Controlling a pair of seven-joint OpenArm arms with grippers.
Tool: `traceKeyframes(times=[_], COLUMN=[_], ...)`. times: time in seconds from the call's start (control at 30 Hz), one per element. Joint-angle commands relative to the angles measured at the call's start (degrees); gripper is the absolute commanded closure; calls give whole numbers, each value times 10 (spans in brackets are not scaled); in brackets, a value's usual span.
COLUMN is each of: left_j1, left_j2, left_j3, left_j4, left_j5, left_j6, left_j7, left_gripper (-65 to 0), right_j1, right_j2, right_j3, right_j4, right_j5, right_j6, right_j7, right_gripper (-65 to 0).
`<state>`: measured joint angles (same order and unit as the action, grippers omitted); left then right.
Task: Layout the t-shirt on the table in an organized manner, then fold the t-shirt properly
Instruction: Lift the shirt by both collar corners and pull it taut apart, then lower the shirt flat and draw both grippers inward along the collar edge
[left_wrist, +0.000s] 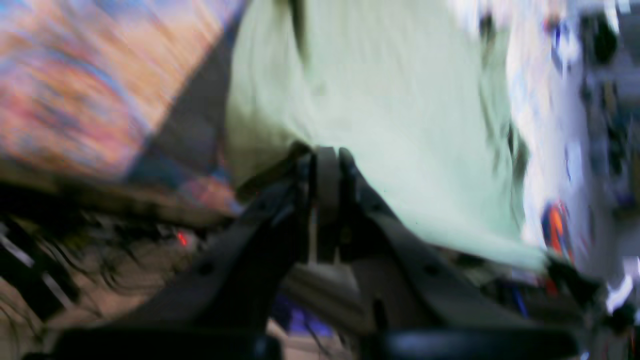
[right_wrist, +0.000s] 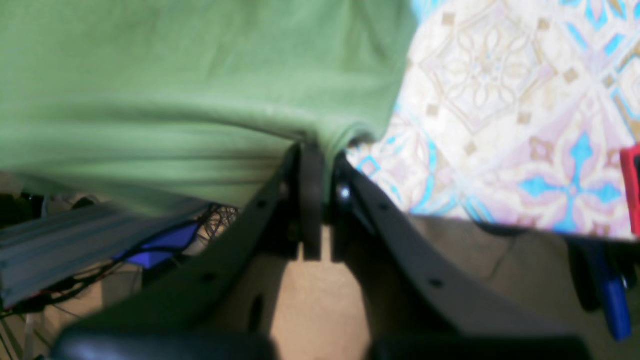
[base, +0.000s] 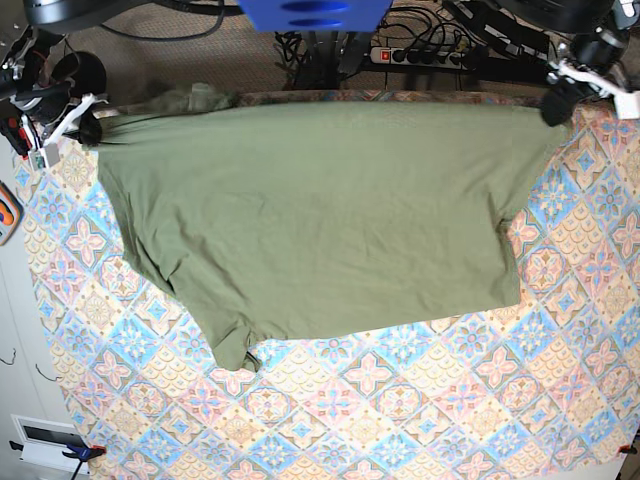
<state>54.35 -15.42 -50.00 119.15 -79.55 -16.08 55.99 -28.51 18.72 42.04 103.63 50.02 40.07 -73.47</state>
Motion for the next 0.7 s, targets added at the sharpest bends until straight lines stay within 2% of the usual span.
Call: traceKeyframes(times=[0.0,0.2,0.4,0.53,0.67], left_j1=[6,1,-50,-74,-81], left_j2=[-12,-15,-15,-12,10], left_j3=[-12,-12,-12,12,54], left_j4=[9,7,4,-3,-23], left_j5=[-3,-2,14,63,115], left_j6=[-1,-1,-1,-1,-1], left_j7=[-12,-12,-8,48,81], left_gripper=[0,0,0,0,-15], right_j1=[1,2,2,2,2], right_j2=[11,11,11,11,11], right_j3=[6,4,3,3,2], right_j4=[10,10,9,8,8], right_j5=[-2,-2,-3,-4,-4], right_j6=[-1,-1,-1,-1,-1], right_j7=[10,10,10,10,10], right_gripper=[-7,-7,-7,-7,-7])
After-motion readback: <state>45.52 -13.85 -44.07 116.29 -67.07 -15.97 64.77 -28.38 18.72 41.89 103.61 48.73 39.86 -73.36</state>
